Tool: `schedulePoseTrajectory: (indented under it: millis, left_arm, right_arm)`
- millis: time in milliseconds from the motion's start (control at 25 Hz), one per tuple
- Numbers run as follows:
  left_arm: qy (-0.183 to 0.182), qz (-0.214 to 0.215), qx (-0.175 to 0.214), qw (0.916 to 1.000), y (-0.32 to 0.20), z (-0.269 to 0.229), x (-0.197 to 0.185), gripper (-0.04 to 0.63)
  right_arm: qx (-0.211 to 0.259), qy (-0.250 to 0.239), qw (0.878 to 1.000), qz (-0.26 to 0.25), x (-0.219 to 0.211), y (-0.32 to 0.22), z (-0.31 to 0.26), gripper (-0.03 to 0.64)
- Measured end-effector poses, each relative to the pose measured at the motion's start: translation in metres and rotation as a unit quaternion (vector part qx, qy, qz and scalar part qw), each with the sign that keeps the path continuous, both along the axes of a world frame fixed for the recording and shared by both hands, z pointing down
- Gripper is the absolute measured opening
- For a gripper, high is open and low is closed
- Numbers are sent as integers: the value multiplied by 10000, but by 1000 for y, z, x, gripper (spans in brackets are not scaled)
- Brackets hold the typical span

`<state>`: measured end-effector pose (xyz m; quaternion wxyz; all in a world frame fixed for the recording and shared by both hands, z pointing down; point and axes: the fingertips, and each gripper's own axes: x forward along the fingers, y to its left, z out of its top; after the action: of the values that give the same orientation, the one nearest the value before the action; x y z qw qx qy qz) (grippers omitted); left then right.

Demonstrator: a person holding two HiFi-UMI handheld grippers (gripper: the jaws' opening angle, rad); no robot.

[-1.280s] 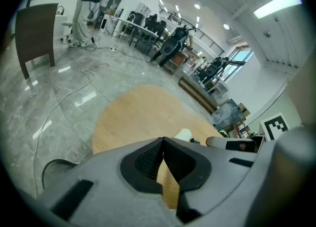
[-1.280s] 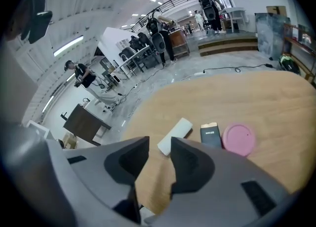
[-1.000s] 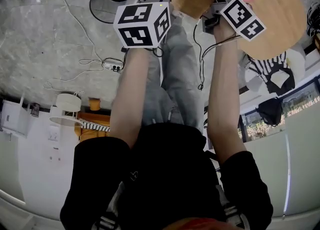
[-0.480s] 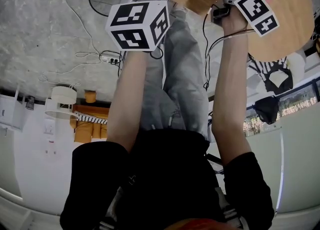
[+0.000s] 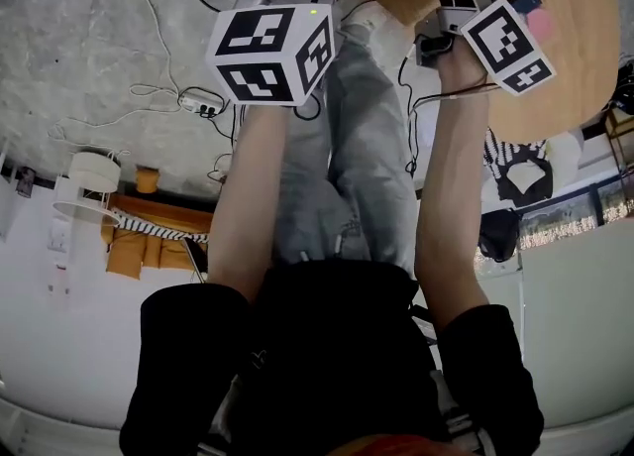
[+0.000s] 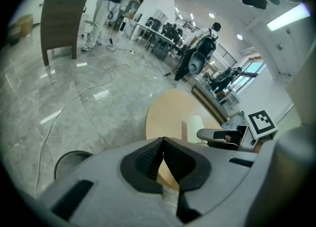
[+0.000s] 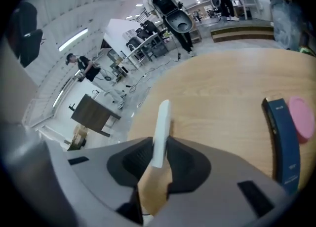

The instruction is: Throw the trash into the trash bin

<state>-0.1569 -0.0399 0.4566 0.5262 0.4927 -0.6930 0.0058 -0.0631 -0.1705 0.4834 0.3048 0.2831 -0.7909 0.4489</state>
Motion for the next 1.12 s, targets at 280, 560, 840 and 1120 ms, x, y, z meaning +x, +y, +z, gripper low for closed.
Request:
schedulePoseTrajectory:
  millis: [280, 560, 840, 1120]
  left_arm:
    - [-104, -959, -268, 9950, 99, 10, -28, 6]
    - [-250, -1816, -498, 9818, 146, 19, -26, 6]
    - [-251, -2797, -655, 9575, 252, 51, -21, 6]
    - [-190, -3245, -810, 9422, 298, 79, 2, 6]
  right_arm:
    - [-17, -301, 9861, -1636, -68, 100, -17, 86]
    - [-47, -388, 9416, -3343, -96, 167, -3, 86]
    - [-159, -244, 8960, -4431, -112, 275, 57, 87]
    - [-105, -280, 8771, -4794, -100, 315, 102, 175]
